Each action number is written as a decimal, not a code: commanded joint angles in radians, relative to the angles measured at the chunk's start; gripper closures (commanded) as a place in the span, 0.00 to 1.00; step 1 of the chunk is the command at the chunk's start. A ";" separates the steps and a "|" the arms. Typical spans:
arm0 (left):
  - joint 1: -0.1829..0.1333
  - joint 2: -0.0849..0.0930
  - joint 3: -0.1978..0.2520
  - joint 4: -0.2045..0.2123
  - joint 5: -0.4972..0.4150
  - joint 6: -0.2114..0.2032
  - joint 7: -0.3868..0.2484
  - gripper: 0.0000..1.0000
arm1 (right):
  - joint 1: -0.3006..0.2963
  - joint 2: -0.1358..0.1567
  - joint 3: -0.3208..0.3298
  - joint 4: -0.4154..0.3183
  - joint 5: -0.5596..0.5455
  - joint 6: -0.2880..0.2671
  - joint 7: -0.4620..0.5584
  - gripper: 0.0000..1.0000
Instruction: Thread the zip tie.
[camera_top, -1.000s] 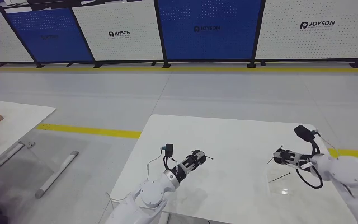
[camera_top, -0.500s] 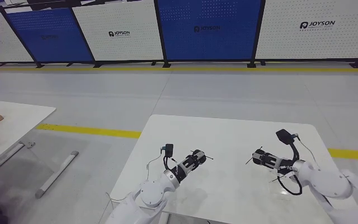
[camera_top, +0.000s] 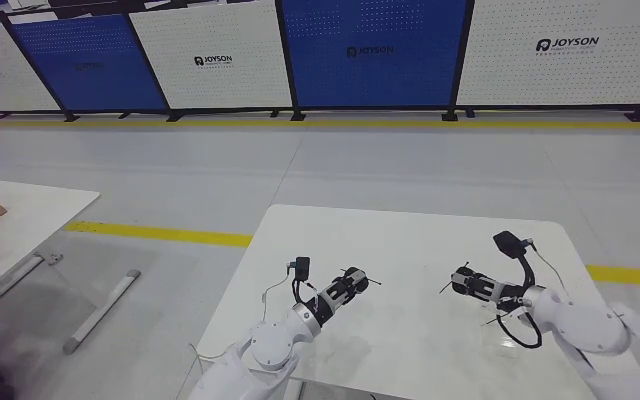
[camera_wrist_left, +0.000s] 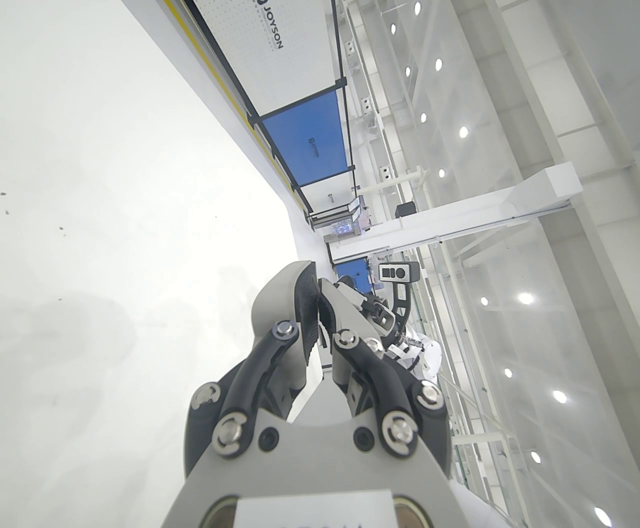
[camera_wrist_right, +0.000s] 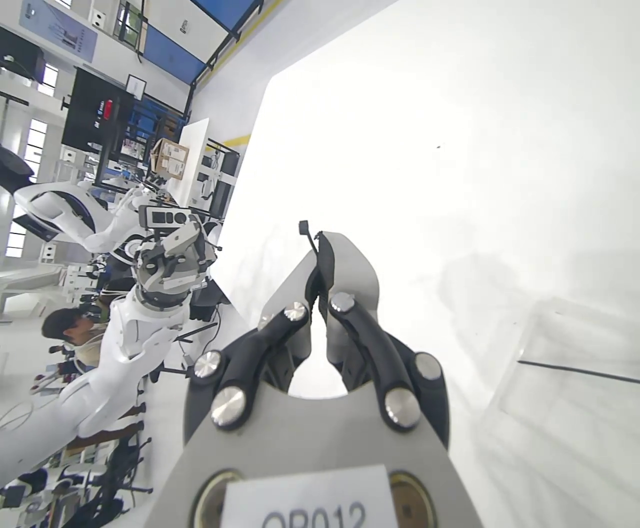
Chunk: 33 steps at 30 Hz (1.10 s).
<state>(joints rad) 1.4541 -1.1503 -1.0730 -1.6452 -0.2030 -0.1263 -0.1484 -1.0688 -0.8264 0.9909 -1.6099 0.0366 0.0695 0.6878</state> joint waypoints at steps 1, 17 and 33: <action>0.000 0.000 0.000 0.000 0.000 0.000 0.000 1.00 | -0.019 -0.002 0.010 -0.016 0.013 -0.031 -0.046 1.00; 0.000 0.000 0.000 0.000 0.000 0.000 0.000 1.00 | -0.134 -0.031 -0.012 -0.142 -0.018 -0.116 -0.204 1.00; 0.000 0.000 0.000 0.000 0.000 0.000 0.000 1.00 | -0.201 -0.032 0.042 -0.145 0.070 -0.207 -0.256 1.00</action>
<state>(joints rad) 1.4541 -1.1503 -1.0730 -1.6452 -0.2030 -0.1263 -0.1484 -1.2566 -0.8587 1.0261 -1.7509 0.0964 -0.1182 0.4399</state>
